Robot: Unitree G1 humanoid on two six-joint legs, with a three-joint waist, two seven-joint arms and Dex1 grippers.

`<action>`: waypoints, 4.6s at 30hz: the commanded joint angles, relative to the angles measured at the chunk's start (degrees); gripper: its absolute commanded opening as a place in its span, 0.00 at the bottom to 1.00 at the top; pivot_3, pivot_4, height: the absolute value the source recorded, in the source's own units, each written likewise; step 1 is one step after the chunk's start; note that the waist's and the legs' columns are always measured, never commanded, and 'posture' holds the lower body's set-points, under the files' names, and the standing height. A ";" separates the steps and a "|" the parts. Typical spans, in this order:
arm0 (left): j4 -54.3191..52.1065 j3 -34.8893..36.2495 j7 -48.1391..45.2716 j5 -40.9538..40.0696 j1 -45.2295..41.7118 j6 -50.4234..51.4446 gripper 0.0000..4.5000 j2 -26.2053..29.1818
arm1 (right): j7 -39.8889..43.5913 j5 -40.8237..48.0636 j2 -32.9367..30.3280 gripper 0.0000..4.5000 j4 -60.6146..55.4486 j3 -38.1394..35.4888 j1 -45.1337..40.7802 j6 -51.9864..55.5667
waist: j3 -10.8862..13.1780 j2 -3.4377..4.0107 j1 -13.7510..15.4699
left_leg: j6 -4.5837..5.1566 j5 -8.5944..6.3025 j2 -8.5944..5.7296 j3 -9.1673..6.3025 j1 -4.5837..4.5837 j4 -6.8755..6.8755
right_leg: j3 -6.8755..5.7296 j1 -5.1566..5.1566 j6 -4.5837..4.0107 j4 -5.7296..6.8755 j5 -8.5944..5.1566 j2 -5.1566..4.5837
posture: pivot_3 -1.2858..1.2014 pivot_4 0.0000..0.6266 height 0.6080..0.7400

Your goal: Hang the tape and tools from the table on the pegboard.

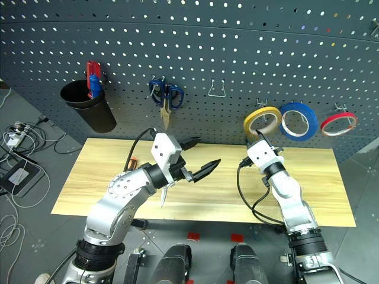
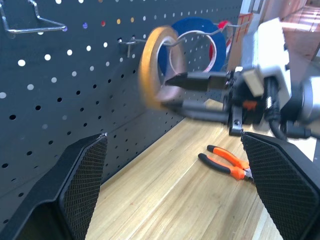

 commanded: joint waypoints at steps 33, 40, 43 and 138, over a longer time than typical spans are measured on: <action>12.20 -7.62 -12.16 4.71 -1.35 -12.71 1.00 5.88 | 3.31 11.82 -0.99 1.00 -12.31 -14.84 -4.47 67.07 | 1.05 0.35 -1.06 | 0.55 -0.31 -0.02 0.00 0.05 0.08 | 0.12 0.01 -0.01 0.09 -0.01 0.06 | 0.53 0.58 1.00; 10.27 -8.02 -12.29 4.79 0.15 -11.85 1.00 6.35 | 2.85 13.80 -0.65 1.00 -11.91 -15.14 -3.88 72.05 | 2.59 0.39 -1.55 | 0.57 -0.31 -0.01 -0.03 0.04 0.08 | 0.13 0.00 -0.01 0.12 -0.01 0.06 | 0.53 0.62 1.00; 9.62 -8.25 -12.03 4.88 0.73 -11.52 1.00 6.28 | 2.52 14.27 -0.71 1.00 -11.29 -14.90 -3.83 72.17 | 3.26 0.36 -1.55 | 0.57 -0.32 -0.01 -0.04 0.04 0.09 | 0.13 -0.01 -0.01 0.15 -0.01 0.06 | 0.54 0.63 1.00; 5.71 3.87 14.04 3.12 -9.05 -6.27 1.00 -6.27 | -7.76 12.13 15.93 0.66 18.55 -4.17 -38.54 -7.96 | 0.30 -0.55 1.66 | -0.04 0.03 0.01 0.01 -0.03 0.05 | -0.04 -0.16 -0.01 0.46 0.00 -0.02 | 0.59 0.32 1.00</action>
